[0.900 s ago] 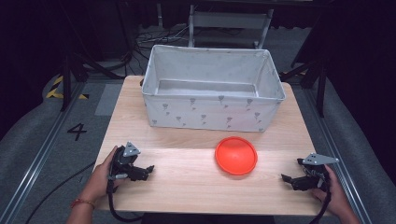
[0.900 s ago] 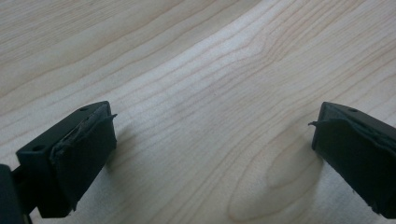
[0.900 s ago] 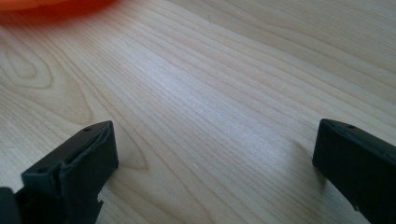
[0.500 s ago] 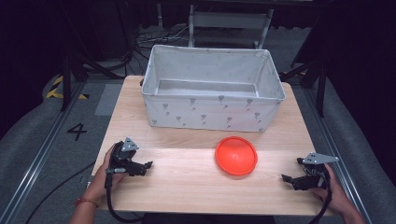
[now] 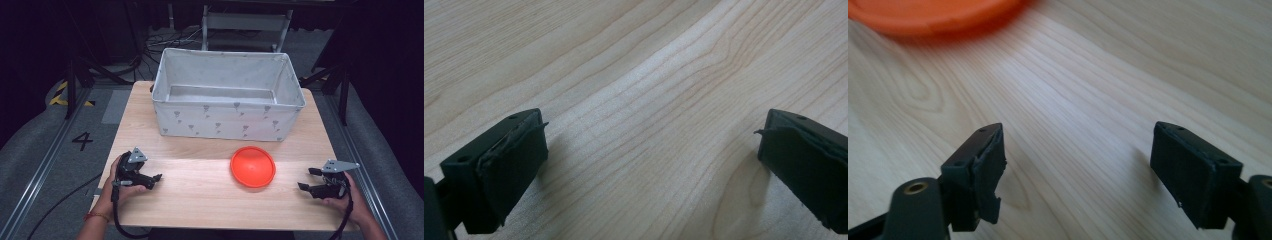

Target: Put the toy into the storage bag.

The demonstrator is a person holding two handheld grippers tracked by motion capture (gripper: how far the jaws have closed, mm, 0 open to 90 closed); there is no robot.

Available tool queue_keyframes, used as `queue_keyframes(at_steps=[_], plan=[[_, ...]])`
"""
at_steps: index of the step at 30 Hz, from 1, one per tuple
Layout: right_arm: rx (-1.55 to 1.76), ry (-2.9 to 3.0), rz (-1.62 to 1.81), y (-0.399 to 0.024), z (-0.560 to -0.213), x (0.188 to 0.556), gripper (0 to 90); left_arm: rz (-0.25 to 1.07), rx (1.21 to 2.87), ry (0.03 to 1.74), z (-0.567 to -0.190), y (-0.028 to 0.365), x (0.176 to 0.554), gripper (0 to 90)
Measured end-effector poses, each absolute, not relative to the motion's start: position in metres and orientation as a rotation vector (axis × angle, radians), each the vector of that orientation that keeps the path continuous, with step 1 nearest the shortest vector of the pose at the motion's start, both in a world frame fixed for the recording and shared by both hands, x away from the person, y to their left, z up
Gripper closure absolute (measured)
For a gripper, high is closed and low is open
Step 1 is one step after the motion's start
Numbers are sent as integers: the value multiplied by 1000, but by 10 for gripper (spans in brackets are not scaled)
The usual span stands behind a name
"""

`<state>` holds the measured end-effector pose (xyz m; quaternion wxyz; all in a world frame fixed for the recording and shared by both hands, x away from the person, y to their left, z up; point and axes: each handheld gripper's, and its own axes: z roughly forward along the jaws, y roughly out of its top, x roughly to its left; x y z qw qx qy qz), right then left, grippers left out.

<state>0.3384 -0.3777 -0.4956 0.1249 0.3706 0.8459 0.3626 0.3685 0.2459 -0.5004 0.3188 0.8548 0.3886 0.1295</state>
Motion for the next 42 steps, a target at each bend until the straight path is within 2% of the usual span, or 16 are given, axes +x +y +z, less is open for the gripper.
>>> queue_keyframes(at_steps=[3, 8, 11, 14, 22, 33, 38, 40, 42], plan=[[1036, 2496, 1101, -359, -485, 345, 216, 340, 2248, 1022, -500, 246, 368, 0], [974, 2539, 1145, -321, -473, 363, 176, 335, 2247, 1023, -500, 246, 368, 0], [914, 2577, 1146, -302, -472, 373, 236, 337, 2247, 1021, -500, 246, 368, 0], [920, 2591, 1163, -285, -474, 386, 221, 342, 2246, 1020, -501, 246, 368, 2], [1037, 2600, 1149, -270, -492, 411, 193, 346, 2244, 1027, -500, 246, 368, 5], [976, 2584, 1060, -255, -499, 401, 169, 346, 2244, 1027, -500, 246, 368, 5], [1021, 2537, 1059, -252, -499, 399, 253, 349, 2238, 1037, -501, 246, 367, 5], [1045, 2516, 1072, -254, -499, 399, 346, 347, 2237, 1041, -501, 246, 367, 5], [1091, 2488, 1114, -260, -499, 402, 477, 350, 2237, 1039, -501, 246, 367, 5]])
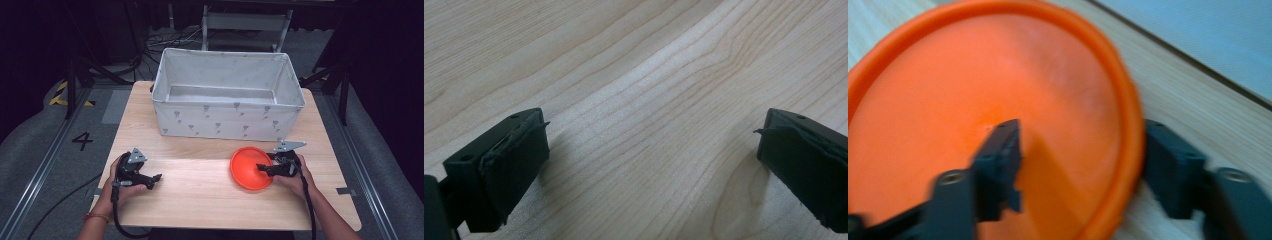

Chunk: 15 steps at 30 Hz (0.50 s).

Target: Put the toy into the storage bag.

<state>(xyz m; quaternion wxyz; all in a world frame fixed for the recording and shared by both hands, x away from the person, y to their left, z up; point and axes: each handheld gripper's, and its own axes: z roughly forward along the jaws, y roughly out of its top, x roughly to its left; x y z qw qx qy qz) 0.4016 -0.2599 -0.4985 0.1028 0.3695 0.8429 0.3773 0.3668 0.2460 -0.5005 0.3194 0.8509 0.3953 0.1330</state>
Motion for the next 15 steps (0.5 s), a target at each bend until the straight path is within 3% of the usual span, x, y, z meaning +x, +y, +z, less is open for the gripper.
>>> queue_keyframes(at_steps=[3, 10, 15], plan=[[1140, 2487, 1172, -268, -499, 405, 583, 347, 2237, 1038, -501, 246, 367, 5], [1193, 2486, 1288, -281, -493, 406, 730, 349, 2237, 1039, -501, 246, 367, 5], [1136, 2500, 1335, -281, -482, 401, 776, 350, 2237, 1039, -501, 246, 367, 5]])
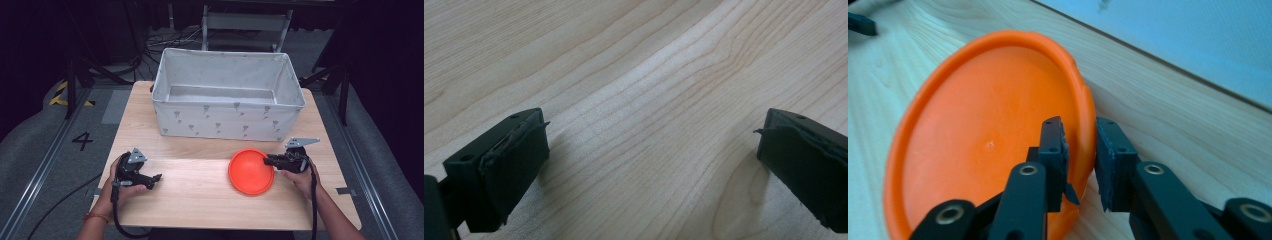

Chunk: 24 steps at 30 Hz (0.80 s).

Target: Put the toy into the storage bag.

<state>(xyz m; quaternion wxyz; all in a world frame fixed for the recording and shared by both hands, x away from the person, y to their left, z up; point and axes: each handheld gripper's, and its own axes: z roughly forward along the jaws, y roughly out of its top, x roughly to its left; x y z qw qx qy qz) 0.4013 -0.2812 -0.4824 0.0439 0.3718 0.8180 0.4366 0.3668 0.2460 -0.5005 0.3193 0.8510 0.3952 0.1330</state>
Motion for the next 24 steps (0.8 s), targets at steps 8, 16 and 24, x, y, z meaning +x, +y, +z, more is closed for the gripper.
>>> queue_keyframes(at_steps=[8, 16, 24], plan=[[955, 2501, 1361, -278, -451, 385, 823, 349, 2238, 1039, -500, 246, 367, 5], [788, 2509, 1263, -268, -430, 367, 823, 349, 2237, 1039, -501, 246, 367, 5], [706, 2485, 1211, -272, -412, 355, 823, 349, 2237, 1039, -501, 246, 367, 5]])
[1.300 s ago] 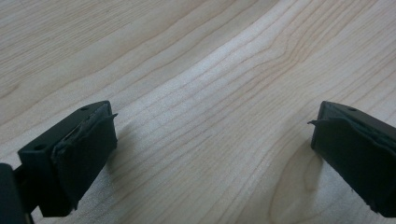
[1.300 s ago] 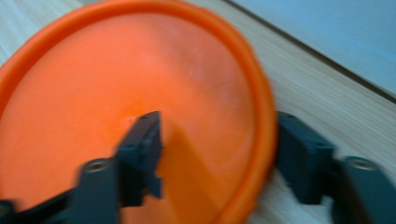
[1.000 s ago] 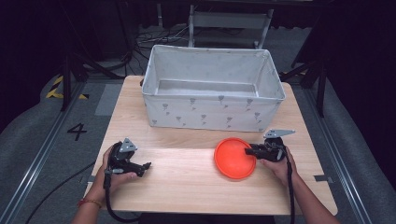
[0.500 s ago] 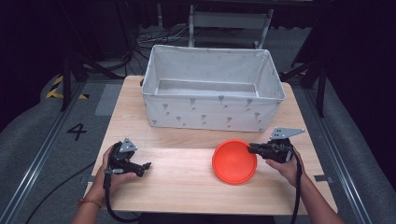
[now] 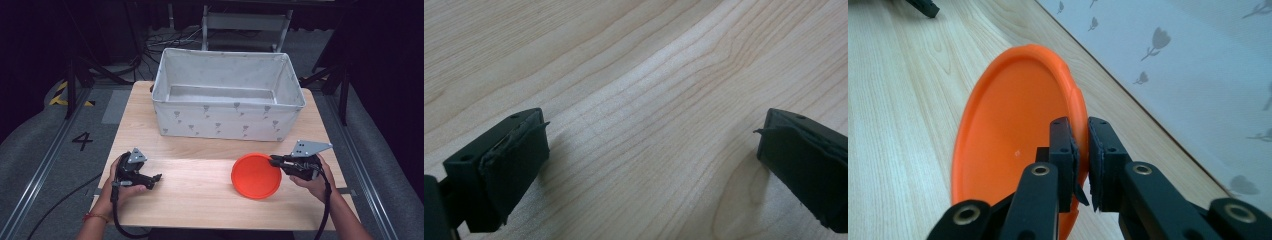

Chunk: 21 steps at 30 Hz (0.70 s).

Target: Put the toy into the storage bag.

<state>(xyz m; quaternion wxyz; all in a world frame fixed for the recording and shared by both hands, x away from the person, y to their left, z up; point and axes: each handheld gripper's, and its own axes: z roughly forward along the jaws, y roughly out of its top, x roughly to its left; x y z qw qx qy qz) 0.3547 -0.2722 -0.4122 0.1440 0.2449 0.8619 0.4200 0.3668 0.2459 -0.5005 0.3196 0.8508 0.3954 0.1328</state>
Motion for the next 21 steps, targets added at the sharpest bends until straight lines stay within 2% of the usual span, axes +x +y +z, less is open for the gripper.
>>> queue_keyframes(at_steps=[21], plan=[[675, 2401, 1170, -300, -370, 336, 824, 350, 2237, 1039, -500, 246, 367, 5]])
